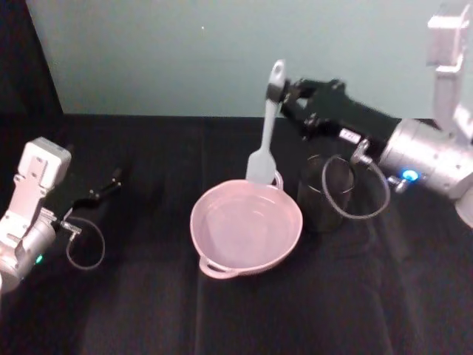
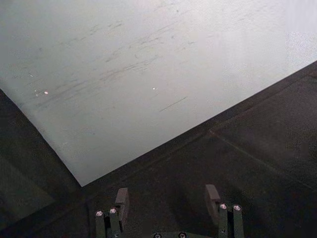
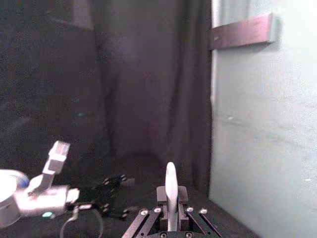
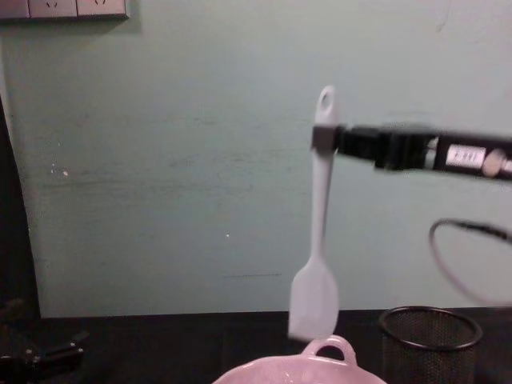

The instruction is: Use the one hand to pick up the spoon and stir the clear water in the bowl.

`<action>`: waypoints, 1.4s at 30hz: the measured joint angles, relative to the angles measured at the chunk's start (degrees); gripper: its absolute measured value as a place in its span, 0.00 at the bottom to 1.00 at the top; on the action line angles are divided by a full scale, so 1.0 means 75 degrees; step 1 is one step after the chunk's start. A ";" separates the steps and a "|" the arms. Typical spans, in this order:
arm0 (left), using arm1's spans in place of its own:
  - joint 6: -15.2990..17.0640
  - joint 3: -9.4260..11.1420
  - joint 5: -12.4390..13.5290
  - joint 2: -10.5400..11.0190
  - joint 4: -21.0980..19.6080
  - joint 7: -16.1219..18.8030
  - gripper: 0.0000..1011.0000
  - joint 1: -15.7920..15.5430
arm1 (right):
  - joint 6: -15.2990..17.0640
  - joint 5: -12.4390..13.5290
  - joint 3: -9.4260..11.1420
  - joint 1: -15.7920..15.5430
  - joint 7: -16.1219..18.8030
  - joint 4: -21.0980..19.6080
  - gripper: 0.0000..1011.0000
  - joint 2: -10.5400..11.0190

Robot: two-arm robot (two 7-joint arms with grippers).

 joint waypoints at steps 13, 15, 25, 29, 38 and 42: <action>0.0000 -0.0001 0.0000 0.0000 0.0000 0.0000 1.00 0.0000 | -0.0629 -0.0339 -0.0314 -0.0461 0.0747 0.0927 0.12 -0.0255; 0.0000 -0.0001 0.0000 0.0000 0.0000 0.0000 1.00 0.0000 | -0.0642 -0.0338 -0.0304 -0.0522 0.0792 0.0958 0.12 -0.0252; 0.0000 0.0000 0.0000 0.0000 0.0000 0.0000 1.00 0.0000 | -0.0715 -0.0249 -0.0372 -0.0684 0.1097 0.1051 0.12 -0.0458; 0.0000 0.0000 0.0000 0.0000 0.0000 0.0000 1.00 0.0000 | -0.0817 -0.0355 -0.0517 -0.0582 0.1145 0.1210 0.12 -0.0694; 0.0000 0.0000 0.0000 0.0000 0.0000 0.0000 1.00 0.0000 | -0.1527 -0.1065 -0.0636 -0.0207 0.0673 0.2132 0.12 -0.1472; 0.0000 0.0000 0.0000 0.0000 0.0000 0.0000 1.00 0.0000 | -0.1917 -0.1466 -0.0539 -0.0071 0.0235 0.2530 0.12 -0.1733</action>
